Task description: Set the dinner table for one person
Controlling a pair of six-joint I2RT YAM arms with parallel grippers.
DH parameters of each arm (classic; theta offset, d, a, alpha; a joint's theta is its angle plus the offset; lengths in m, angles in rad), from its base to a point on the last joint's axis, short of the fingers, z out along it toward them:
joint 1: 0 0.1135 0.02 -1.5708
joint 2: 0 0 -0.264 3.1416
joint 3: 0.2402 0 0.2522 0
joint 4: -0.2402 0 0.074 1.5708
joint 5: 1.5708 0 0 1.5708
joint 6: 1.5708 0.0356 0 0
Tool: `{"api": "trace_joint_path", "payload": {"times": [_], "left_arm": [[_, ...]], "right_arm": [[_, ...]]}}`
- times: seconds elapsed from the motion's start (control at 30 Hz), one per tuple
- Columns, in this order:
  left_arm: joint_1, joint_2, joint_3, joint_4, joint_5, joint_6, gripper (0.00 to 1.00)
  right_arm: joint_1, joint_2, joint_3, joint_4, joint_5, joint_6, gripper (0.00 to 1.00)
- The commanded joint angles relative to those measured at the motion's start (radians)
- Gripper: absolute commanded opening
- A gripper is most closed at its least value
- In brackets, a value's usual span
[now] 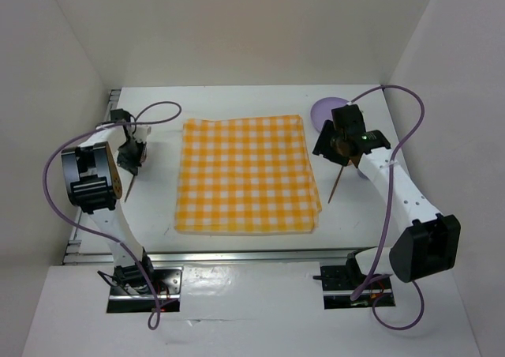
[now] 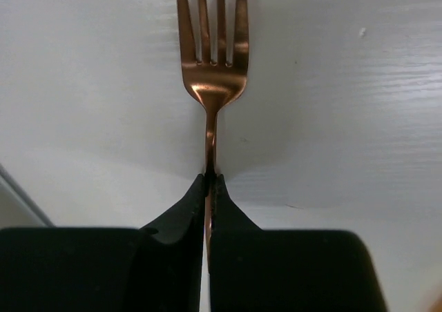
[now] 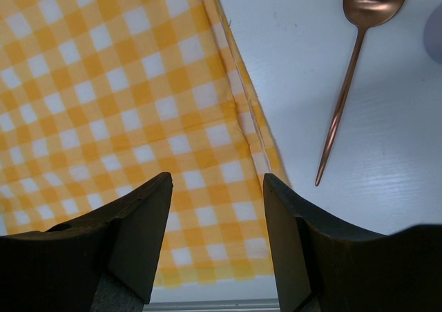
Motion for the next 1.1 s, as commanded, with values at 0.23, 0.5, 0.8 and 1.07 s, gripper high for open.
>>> {"api": "trace_joint_path", "payload": {"times": [0.23,0.5,0.8,1.07], "left_arm": [[-0.019,-0.377,-0.001,-0.124,0.207,-0.366,0.0],[-0.292,-0.469,-0.037,-0.226,0.186,-0.497,0.0],[-0.602,-0.303,-0.091,-0.184,0.068,-0.704,0.0],[-0.622,-0.091,0.006,-0.252,0.012,-0.823,0.0]], "right_arm": [[0.005,-0.091,-0.048,0.019,0.055,0.026,0.63],[0.005,-0.082,-0.023,0.019,0.055,0.045,0.63],[0.005,-0.082,-0.014,0.001,0.054,0.063,0.62],[0.005,-0.111,-0.048,-0.017,0.074,0.072,0.62]]}}
